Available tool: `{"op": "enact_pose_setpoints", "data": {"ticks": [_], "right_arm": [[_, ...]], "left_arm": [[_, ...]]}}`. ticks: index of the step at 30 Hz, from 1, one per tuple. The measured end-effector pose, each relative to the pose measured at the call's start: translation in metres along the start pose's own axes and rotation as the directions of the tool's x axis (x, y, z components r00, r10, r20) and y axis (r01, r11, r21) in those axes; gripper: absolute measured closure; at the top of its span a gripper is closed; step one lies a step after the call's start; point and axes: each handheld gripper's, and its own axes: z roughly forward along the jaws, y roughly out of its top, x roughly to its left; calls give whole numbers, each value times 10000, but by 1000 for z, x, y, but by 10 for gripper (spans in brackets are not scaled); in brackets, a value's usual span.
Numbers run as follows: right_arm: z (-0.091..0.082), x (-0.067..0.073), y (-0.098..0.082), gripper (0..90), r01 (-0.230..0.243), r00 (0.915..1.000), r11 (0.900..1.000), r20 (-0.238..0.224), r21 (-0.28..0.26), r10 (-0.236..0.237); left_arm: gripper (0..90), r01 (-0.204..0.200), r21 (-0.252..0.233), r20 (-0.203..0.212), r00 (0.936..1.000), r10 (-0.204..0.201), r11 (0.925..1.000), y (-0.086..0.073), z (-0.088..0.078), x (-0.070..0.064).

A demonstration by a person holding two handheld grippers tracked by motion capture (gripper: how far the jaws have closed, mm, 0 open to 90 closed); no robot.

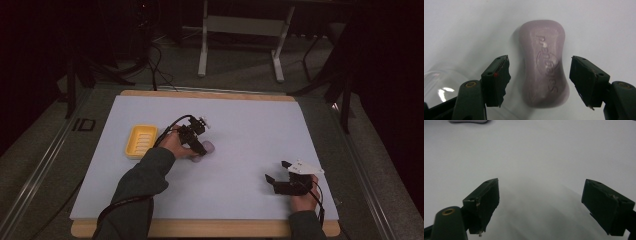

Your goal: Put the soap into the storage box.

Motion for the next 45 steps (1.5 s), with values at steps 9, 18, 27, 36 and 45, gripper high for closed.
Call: {"op": "enact_pose_setpoints", "data": {"ticks": [9, 18, 27, 36, 45], "right_arm": [[0, 0, 0, 143, -20, 10000, 10000, -11, 8, 20], [0, 0, 0, 143, -20, 10000, 10000, -13, 19, 20], [0, 0, 0, 143, -7, 10000, 10000, -22, 44, 7], [0, 0, 0, 143, 15, 10000, 10000, -22, 45, -15], [0, 0, 0, 143, 11, 10000, 10000, -21, 40, -11]], "left_arm": [[329, -55, 923, -257, 9996, 79, 9957, 9, 15, -2], [378, -1, 1366, -201, 9998, 29, 9906, 13, 25, -2], [413, -60, 1808, -532, 9985, 159, 9835, 21, 28, -6], [495, 3, 2013, -612, 9981, 122, 9795, 25, 27, -8], [501, -16, 2054, -643, 9978, 151, 9787, 23, 26, -6]]}}
